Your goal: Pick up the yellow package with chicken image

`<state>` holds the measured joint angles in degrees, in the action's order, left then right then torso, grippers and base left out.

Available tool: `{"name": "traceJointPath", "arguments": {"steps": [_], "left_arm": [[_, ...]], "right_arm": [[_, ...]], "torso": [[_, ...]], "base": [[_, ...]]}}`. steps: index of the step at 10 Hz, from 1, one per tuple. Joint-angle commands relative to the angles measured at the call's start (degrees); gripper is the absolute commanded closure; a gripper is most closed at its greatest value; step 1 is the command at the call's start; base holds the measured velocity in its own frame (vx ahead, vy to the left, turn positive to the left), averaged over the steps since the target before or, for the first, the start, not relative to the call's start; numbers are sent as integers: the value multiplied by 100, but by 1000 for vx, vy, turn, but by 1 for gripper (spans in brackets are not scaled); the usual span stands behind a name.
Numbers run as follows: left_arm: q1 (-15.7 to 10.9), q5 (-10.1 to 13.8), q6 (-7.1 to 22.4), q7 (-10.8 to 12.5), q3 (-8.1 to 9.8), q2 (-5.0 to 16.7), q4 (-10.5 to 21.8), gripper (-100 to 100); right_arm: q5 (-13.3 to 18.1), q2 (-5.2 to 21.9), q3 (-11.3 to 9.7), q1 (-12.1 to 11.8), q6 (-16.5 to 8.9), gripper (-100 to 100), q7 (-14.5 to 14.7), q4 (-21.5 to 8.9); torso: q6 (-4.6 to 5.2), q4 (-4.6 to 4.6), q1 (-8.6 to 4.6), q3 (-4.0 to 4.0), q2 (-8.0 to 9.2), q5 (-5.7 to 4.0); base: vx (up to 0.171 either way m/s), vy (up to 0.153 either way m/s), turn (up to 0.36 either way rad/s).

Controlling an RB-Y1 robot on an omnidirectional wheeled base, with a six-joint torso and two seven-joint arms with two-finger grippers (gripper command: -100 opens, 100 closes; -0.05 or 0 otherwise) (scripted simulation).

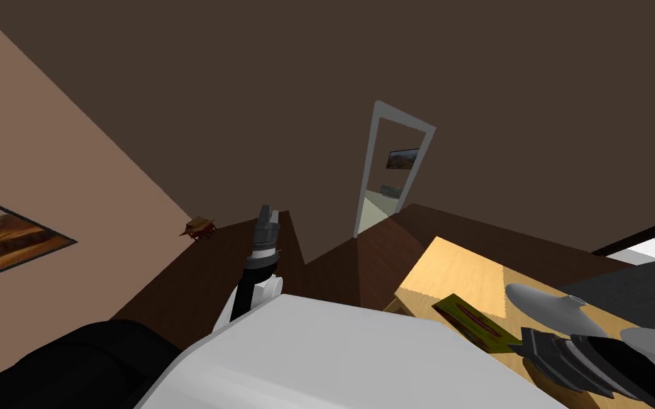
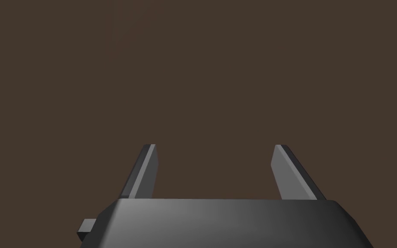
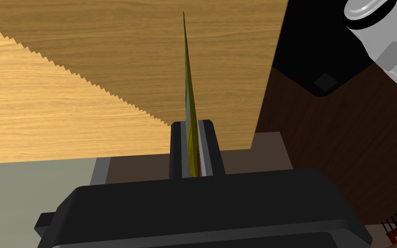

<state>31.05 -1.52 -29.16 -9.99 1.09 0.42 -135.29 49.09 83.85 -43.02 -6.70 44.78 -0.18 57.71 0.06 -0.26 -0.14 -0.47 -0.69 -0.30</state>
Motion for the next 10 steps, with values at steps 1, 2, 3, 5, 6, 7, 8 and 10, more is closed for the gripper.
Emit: {"name": "traceJointPath", "arguments": {"steps": [1, 2, 3, 5, 6, 7, 8, 10], "left_arm": [[0, 0, 0, 0, 0, 0, 0, 0], [1, 0, 0, 0, 0, 0, 0, 0], [0, 0, 0, 0, 0, 0, 0, 0], [0, 0, 0, 0, 0, 0, 0, 0], [1, 0, 0, 0, 0, 0, 0, 0], [0, 0, 0, 0, 0, 0, 0, 0], [1, 0, 0, 0, 0, 0, 0, 0], [-1, 0, 0, 0, 0, 0, 0, 0]], "right_arm": [[-227, 100, -31, -99, 29, 100, 286, 19], [-227, 100, -31, -99, 29, 100, 444, 19], [-425, 182, -61, -197, 44, 100, 630, 35], [-623, 263, -90, -294, 60, 100, 953, 52], [-623, 263, -90, -294, 60, 100, 1109, 52], [-822, 344, -120, -392, 75, 100, 1288, 68], [-822, 344, -120, -392, 75, 100, 1442, 68], [-794, 329, -123, -379, 81, 0, 1355, 66]], "torso": [[0, 0, 0, 0, 0, 0], [11, -1, 0, -3, -7, 2], [-1, 1, -1, 0, -1, 2], [0, 5, 4, 6, 7, 6], [9, 6, 7, 4, 1, 8], [2, 8, 7, 7, 7, 10], [10, 9, 11, 8, 7, 12], [-1, 15, -2, 21, 30, 11]], "base": [[151, 38, -221], [122, 38, -124], [120, 51, -199], [123, 47, -139], [114, 47, -135], [128, 53, -190], [104, 40, -133], [21, 9, -6]]}}
